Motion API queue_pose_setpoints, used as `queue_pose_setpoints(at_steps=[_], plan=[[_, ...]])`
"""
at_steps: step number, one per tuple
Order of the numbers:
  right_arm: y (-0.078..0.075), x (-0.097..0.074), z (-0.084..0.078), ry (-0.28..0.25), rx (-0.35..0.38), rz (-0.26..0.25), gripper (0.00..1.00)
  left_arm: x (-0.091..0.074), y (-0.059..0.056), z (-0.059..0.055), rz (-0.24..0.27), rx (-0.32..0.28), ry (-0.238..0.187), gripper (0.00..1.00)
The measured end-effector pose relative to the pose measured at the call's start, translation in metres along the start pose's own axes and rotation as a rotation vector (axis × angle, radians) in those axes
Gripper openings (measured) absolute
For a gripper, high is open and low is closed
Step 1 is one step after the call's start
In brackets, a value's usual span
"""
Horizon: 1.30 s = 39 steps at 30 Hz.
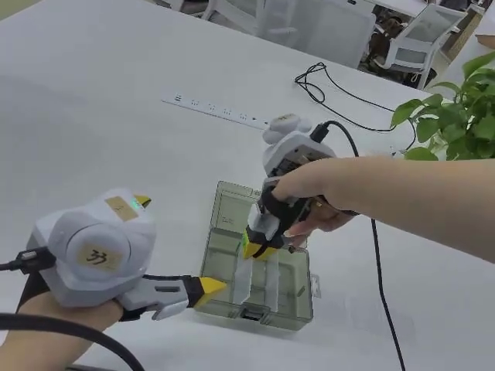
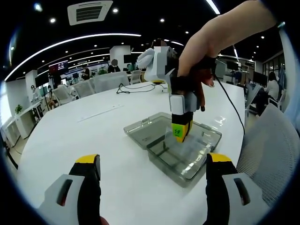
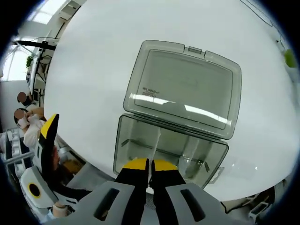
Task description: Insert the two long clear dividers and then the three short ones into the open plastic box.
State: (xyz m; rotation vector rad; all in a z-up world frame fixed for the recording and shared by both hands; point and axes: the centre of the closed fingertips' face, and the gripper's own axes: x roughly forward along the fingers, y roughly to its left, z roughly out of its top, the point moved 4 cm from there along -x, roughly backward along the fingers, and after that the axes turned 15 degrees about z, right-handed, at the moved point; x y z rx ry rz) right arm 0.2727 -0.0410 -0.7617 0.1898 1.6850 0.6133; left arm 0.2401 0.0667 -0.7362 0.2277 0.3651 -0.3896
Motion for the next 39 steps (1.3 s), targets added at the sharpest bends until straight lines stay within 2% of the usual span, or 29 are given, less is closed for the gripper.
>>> queue_pose_setpoints(at_steps=[1, 2, 5, 12, 28, 31, 39], plan=[[0.001, 0.002, -0.001, 0.004, -0.009, -0.005, 0.03, 0.0, 0.0, 0.0, 0.0, 0.0, 0.001, 0.96], [-0.004, 0.003, 0.006, 0.008, -0.016, -0.014, 0.03, 0.0, 0.0, 0.0, -0.001, 0.0, 0.0, 0.96], [-0.006, 0.008, 0.006, 0.016, -0.046, -0.036, 0.03, 0.0, 0.0, 0.0, 0.001, 0.007, 0.0, 0.96], [-0.012, 0.016, 0.013, 0.023, -0.071, -0.055, 0.04, 0.0, 0.001, -0.001, 0.005, 0.006, 0.003, 0.95], [-0.015, 0.014, 0.018, 0.017, -0.082, -0.027, 0.06, 0.0, -0.001, -0.002, -0.001, 0.015, 0.008, 0.95], [-0.014, 0.016, 0.014, 0.031, -0.067, -0.001, 0.11, 0.0, -0.001, -0.002, -0.001, 0.013, 0.007, 0.96], [-0.012, 0.021, 0.012, -0.01, -0.061, 0.047, 0.35, 0.0, -0.002, -0.002, -0.003, 0.015, 0.008, 0.96]])
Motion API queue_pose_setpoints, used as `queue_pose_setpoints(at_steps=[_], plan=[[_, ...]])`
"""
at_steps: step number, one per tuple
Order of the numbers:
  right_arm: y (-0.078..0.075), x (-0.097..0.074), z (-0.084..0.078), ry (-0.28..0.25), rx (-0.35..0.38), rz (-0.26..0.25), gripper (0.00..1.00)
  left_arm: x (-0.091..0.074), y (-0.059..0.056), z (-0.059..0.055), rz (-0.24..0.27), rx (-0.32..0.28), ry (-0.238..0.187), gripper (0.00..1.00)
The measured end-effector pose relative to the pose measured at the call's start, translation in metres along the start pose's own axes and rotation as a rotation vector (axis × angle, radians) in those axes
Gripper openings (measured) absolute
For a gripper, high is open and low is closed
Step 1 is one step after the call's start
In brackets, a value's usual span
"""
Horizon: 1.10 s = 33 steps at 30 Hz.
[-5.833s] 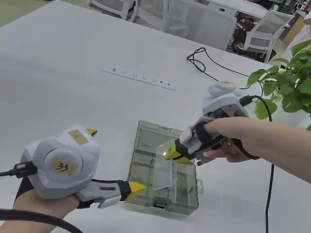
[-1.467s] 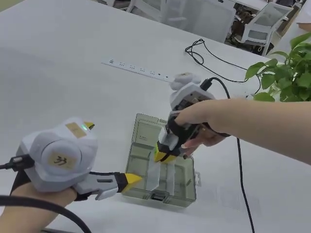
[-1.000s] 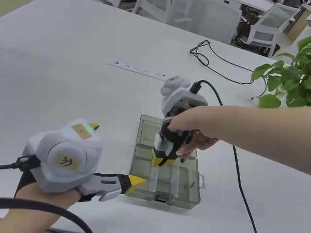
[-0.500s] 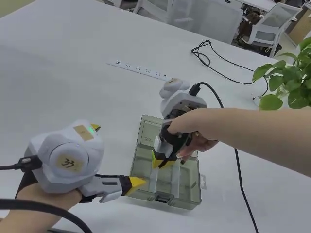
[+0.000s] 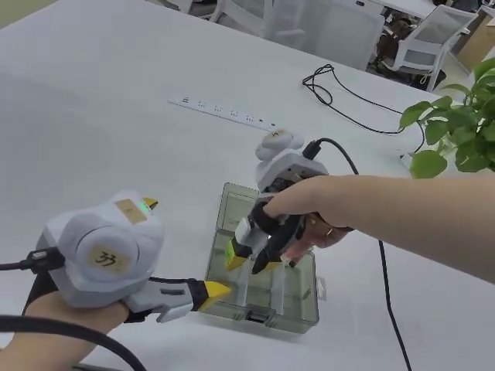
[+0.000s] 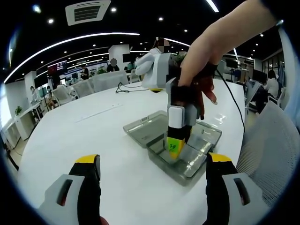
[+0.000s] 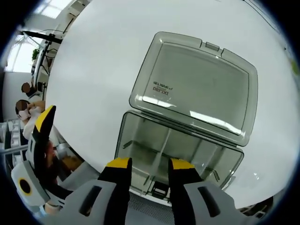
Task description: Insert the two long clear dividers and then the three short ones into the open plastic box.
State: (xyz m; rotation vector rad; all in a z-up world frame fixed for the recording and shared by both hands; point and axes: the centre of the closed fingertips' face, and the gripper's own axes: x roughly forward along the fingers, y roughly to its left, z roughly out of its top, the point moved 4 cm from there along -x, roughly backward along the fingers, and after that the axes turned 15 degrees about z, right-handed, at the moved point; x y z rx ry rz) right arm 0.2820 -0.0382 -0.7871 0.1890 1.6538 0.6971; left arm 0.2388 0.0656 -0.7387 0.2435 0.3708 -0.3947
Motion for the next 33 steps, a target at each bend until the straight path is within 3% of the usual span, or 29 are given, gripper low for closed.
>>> queue_pose_setpoints(at_steps=[7, 12, 16, 27, 32, 33], plan=[[0.0, 0.0, 0.0, -0.026, 0.011, 0.024, 0.54, 0.0, 0.0, 0.0, -0.001, 0.001, -0.001, 0.96], [0.004, -0.003, 0.002, -0.054, 0.017, 0.077, 0.62, 0.0, -0.001, 0.0, -0.002, 0.002, 0.0, 0.96], [0.01, -0.003, 0.001, -0.078, 0.079, 0.137, 0.7, 0.0, -0.001, 0.0, -0.002, 0.003, 0.001, 0.96], [0.017, -0.01, 0.001, -0.136, 0.064, 0.21, 0.8, 0.0, -0.002, -0.001, -0.005, 0.011, 0.006, 0.97], [0.025, -0.019, 0.005, -0.179, 0.077, 0.285, 0.8, 0.0, -0.002, -0.001, -0.002, 0.008, 0.005, 0.97], [0.029, -0.023, 0.006, -0.201, 0.073, 0.322, 0.8, 0.0, -0.002, -0.001, -0.003, 0.006, 0.006, 0.97]])
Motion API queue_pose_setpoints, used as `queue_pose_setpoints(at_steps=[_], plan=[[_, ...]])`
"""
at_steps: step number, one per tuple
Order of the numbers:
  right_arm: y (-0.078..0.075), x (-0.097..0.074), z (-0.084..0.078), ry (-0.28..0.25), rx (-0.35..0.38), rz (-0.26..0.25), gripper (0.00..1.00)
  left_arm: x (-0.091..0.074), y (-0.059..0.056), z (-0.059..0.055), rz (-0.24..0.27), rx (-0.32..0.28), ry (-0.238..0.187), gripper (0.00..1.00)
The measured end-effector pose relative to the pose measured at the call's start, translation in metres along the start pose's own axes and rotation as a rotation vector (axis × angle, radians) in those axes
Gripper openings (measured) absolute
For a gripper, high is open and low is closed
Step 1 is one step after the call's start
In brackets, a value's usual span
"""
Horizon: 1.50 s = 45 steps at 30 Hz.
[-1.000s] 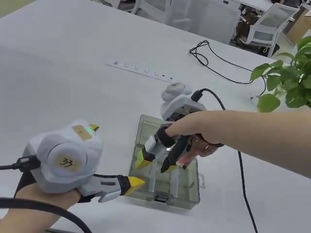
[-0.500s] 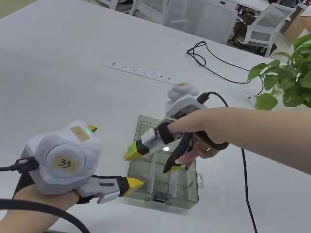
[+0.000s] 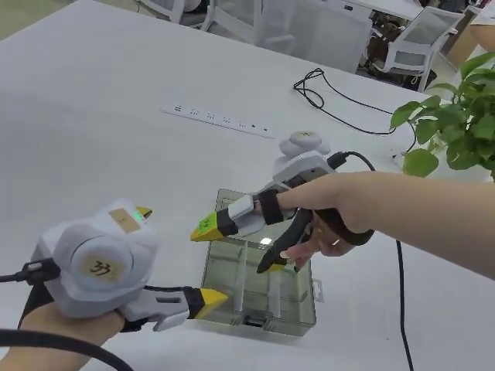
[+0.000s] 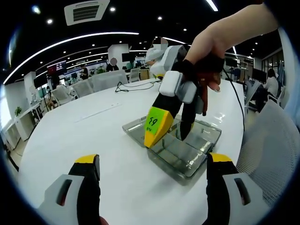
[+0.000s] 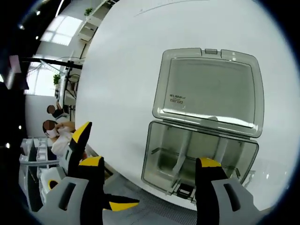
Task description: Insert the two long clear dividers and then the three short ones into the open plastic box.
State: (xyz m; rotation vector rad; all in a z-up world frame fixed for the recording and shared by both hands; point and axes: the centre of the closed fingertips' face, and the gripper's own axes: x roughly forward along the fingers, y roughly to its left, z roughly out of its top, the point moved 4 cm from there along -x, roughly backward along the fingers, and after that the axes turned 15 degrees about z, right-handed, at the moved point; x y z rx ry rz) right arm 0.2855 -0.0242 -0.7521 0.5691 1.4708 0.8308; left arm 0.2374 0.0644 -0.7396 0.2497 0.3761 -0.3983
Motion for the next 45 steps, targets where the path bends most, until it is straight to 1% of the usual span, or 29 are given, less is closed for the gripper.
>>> queue_pose_setpoints(at_steps=[3, 5, 6, 8, 9, 11, 12, 15, 16, 18, 19, 21, 22, 24, 27, 30, 32, 33, 34, 35, 36, 37, 38, 39, 40, 41, 42, 43, 45], plan=[[0.01, -0.009, 0.002, -0.036, 0.011, 0.065, 0.8, 0.0, 0.0, 0.0, -0.001, 0.001, 0.002, 0.97], [0.016, -0.017, 0.007, -0.079, 0.002, 0.119, 0.8, 0.0, -0.001, 0.0, -0.002, 0.005, 0.003, 0.97], [0.017, -0.023, 0.008, -0.1, 0.022, 0.132, 0.81, 0.0, -0.002, 0.0, -0.003, 0.005, 0.004, 0.97], [0.019, -0.032, 0.01, -0.135, -0.004, 0.176, 0.83, 0.001, -0.002, -0.001, -0.005, 0.007, 0.006, 0.97], [0.018, -0.036, 0.01, -0.147, 0.001, 0.177, 0.83, 0.001, -0.002, -0.001, -0.005, 0.007, 0.006, 0.97], [0.018, -0.044, 0.01, -0.164, -0.031, 0.201, 0.85, 0.001, -0.003, 0.0, -0.007, 0.003, 0.005, 0.97], [0.017, -0.047, 0.012, -0.19, -0.066, 0.206, 0.88, 0.0, -0.003, 0.0, -0.008, 0.0, 0.005, 0.97], [0.012, -0.057, 0.011, -0.217, -0.176, 0.203, 0.96, 0.0, -0.003, -0.001, -0.009, -0.003, 0.007, 0.97], [0.011, -0.06, 0.008, -0.207, -0.195, 0.205, 0.96, 0.0, -0.002, -0.001, -0.008, -0.003, 0.007, 0.97], [0.01, -0.061, -0.004, -0.202, -0.199, 0.21, 0.98, 0.0, -0.003, -0.001, -0.011, -0.005, 0.008, 0.97], [0.007, -0.065, -0.002, -0.201, -0.214, 0.222, 0.99, 0.001, -0.003, -0.001, -0.013, -0.003, 0.009, 0.97], [0.004, -0.068, -0.005, -0.223, -0.245, 0.233, 1.0, 0.0, -0.004, -0.001, -0.017, 0.0, 0.011, 0.97], [0.002, -0.069, -0.009, -0.228, -0.258, 0.239, 1.0, 0.0, -0.005, -0.001, -0.017, 0.002, 0.011, 0.97], [0.003, -0.068, -0.023, -0.202, -0.277, 0.252, 1.0, 0.0, -0.005, -0.002, -0.019, 0.005, 0.013, 0.97], [0.005, -0.07, -0.034, -0.22, -0.326, 0.268, 1.0, 0.0, -0.005, -0.002, -0.019, 0.006, 0.014, 0.97], [0.002, -0.074, -0.041, -0.233, -0.39, 0.27, 1.0, 0.0, -0.006, -0.003, -0.021, 0.008, 0.015, 0.97], [-0.002, -0.078, -0.046, -0.236, -0.397, 0.265, 1.0, 0.0, -0.006, -0.004, -0.023, 0.009, 0.016, 0.97], [-0.003, -0.081, -0.041, -0.286, -0.442, 0.266, 1.0, 0.0, -0.007, -0.004, -0.023, 0.011, 0.015, 0.97], [-0.006, -0.083, -0.044, -0.279, -0.452, 0.256, 1.0, 0.0, -0.007, -0.004, -0.023, 0.013, 0.016, 0.96], [-0.008, -0.087, -0.042, -0.301, -0.506, 0.25, 1.0, 0.0, -0.007, -0.004, -0.023, 0.014, 0.017, 0.96], [-0.01, -0.089, -0.042, -0.318, -0.521, 0.235, 1.0, 0.0, -0.007, -0.004, -0.023, 0.014, 0.017, 0.96], [-0.019, -0.095, -0.041, -0.302, -0.517, 0.23, 1.0, 0.0, -0.007, -0.004, -0.022, 0.013, 0.017, 0.96], [-0.019, -0.096, -0.041, -0.306, -0.54, 0.23, 1.0, 0.0, -0.007, -0.004, -0.022, 0.013, 0.017, 0.96], [-0.021, -0.097, -0.04, -0.319, -0.568, 0.221, 1.0, -0.001, -0.007, -0.005, -0.022, 0.014, 0.018, 0.96], [-0.025, -0.1, -0.042, -0.315, -0.576, 0.205, 1.0, -0.001, -0.007, -0.005, -0.024, 0.015, 0.02, 0.96], [-0.026, -0.102, -0.041, -0.326, -0.612, 0.196, 1.0, -0.001, -0.008, -0.005, -0.025, 0.018, 0.021, 0.96], [-0.03, -0.106, -0.039, -0.345, -0.656, 0.168, 1.0, -0.001, -0.008, -0.005, -0.026, 0.019, 0.022, 0.96], [-0.034, -0.108, -0.042, -0.325, -0.672, 0.153, 1.0, -0.001, -0.009, -0.006, -0.027, 0.021, 0.022, 0.96], [-0.038, -0.111, -0.043, -0.331, -0.694, 0.144, 1.0, -0.001, -0.009, -0.006, -0.029, 0.022, 0.022, 0.96]])
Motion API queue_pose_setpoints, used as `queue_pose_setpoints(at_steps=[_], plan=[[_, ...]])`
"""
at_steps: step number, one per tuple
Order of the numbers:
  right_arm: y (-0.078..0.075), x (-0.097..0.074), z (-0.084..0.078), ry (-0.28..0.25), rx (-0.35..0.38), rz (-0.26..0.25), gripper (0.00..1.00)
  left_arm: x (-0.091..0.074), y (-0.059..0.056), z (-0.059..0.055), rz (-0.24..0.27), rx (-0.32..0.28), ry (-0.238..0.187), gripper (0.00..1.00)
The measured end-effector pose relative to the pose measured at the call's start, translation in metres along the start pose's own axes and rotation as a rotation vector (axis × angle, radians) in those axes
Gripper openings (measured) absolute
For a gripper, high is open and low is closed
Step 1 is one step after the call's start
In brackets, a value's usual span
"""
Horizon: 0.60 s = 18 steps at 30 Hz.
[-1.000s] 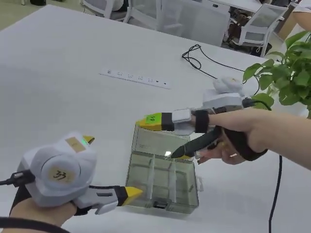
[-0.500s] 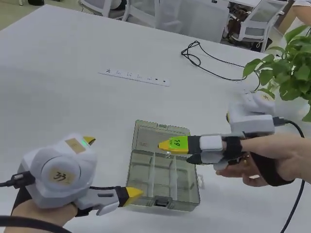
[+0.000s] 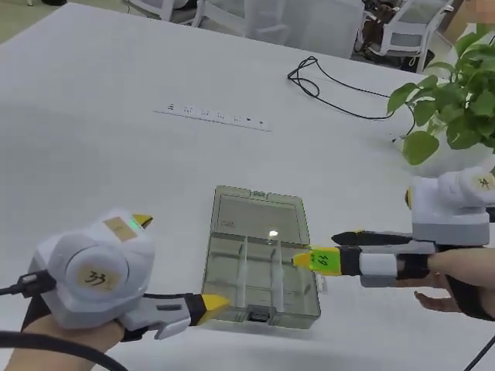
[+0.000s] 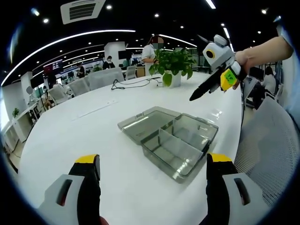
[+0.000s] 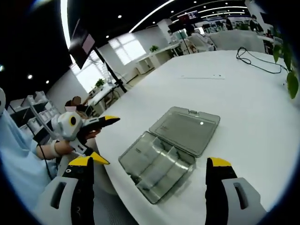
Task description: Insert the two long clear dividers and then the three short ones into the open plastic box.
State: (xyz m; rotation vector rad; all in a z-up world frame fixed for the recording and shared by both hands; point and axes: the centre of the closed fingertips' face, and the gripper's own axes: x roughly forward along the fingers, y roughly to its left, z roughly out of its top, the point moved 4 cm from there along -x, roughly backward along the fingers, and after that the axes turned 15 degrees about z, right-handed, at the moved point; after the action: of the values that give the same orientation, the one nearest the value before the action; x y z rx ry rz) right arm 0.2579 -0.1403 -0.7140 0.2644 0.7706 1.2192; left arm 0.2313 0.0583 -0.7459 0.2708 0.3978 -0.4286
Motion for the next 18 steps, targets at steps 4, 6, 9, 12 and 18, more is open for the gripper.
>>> queue_pose_setpoints(at_steps=[4, 6, 9, 12, 18], plan=[[-0.007, -0.013, -0.01, 0.066, -0.091, -0.023, 1.0, 0.0, -0.001, 0.0, -0.002, 0.005, 0.001, 0.96], [-0.01, -0.017, -0.014, 0.074, -0.103, -0.037, 1.0, 0.0, -0.001, 0.0, -0.002, 0.006, -0.001, 0.96], [-0.012, -0.022, -0.018, 0.079, -0.122, -0.042, 1.0, 0.0, -0.001, 0.0, -0.002, 0.008, -0.001, 0.96], [-0.017, -0.028, -0.023, 0.135, -0.187, -0.068, 1.0, 0.001, -0.001, 0.0, -0.002, 0.01, 0.001, 0.96], [-0.024, -0.033, -0.041, 0.271, -0.263, -0.069, 1.0, 0.001, -0.002, 0.0, -0.002, 0.013, 0.004, 0.96]])
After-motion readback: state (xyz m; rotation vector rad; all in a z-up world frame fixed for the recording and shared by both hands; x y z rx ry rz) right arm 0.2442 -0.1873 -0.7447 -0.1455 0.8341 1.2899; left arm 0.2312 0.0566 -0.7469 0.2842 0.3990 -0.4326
